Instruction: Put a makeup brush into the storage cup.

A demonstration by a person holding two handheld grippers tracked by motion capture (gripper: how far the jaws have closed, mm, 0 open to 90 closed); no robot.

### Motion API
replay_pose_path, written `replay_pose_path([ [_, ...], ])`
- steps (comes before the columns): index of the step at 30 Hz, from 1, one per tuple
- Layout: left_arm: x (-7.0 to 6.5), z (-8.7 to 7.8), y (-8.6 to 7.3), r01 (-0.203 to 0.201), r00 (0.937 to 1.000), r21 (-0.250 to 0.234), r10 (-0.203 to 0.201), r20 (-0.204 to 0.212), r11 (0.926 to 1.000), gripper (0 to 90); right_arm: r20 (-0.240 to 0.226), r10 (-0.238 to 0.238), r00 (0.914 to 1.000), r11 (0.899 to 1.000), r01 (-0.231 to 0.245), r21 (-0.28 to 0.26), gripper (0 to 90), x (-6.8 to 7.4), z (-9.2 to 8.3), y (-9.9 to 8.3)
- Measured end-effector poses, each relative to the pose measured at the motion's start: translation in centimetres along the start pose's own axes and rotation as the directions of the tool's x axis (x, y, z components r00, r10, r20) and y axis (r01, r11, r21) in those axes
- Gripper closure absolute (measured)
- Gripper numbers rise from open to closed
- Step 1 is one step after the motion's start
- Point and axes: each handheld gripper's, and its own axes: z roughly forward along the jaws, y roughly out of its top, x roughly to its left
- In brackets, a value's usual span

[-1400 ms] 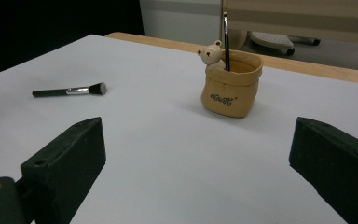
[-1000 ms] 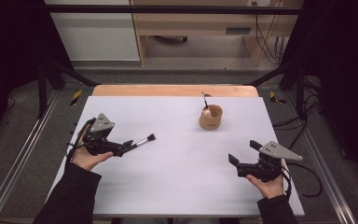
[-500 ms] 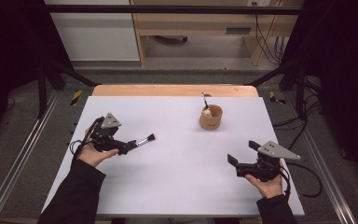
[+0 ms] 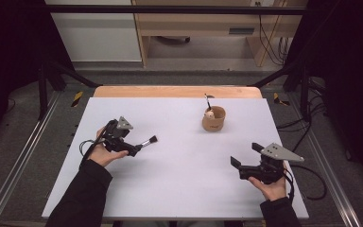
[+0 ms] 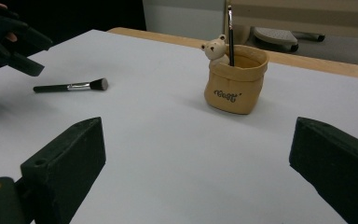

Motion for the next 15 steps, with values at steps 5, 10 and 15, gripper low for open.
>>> replay_pose_path([
  [5,0.1,1.0,0.0,-0.002,1.0000,0.031,0.002,0.000,0.9995,13.8,0.002,0.000,1.0000,1.000,0.000,0.003,4.2,0.0,0.0,0.0],
  [10,0.1,2.1,-0.1,-0.004,1.0000,0.072,0.004,-0.001,0.9974,18.1,0.001,-0.001,1.0000,1.000,0.001,0.006,4.2,0.0,0.1,-0.1],
  [15,0.1,3.1,-0.2,-0.009,0.9999,0.107,0.008,0.011,0.9942,22.4,0.002,-0.004,1.0000,1.000,0.004,0.007,4.2,0.0,0.2,-0.1],
])
